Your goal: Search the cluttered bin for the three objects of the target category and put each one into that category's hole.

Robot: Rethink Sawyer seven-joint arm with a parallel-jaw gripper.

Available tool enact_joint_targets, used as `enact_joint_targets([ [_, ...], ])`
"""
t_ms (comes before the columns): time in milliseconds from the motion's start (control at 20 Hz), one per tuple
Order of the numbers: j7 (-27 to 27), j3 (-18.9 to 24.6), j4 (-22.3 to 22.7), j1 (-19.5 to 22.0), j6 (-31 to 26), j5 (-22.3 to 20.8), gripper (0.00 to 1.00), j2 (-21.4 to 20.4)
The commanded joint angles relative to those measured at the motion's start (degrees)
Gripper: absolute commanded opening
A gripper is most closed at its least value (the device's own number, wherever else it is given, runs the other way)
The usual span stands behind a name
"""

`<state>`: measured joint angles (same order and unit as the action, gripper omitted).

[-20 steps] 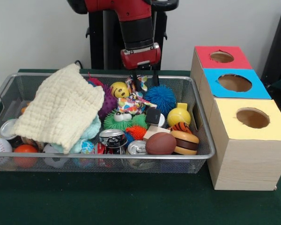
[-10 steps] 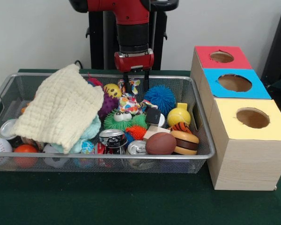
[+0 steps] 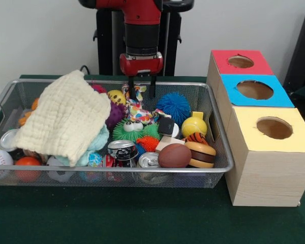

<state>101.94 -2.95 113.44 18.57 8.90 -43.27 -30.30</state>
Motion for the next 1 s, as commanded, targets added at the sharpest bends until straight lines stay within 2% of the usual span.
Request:
enact_joint_targets([
  [50,2.6,-13.0,-11.5,-6.0,4.7,1.0,1.0,2.0],
  [150,2.5,-14.8,-12.1,-7.3,5.2,1.4,1.0,1.8],
  [400,3.4,-14.0,-11.7,-6.7,3.8,0.6,1.0,-0.5],
  [600,5.2,-9.9,-9.4,-3.1,1.6,0.2,1.0,-4.5],
  [750,4.4,-5.8,-7.8,-0.3,-2.3,-0.8,1.0,-8.7],
  [1000,3.6,-1.7,-6.0,2.7,-4.7,-0.6,1.0,-11.5],
])
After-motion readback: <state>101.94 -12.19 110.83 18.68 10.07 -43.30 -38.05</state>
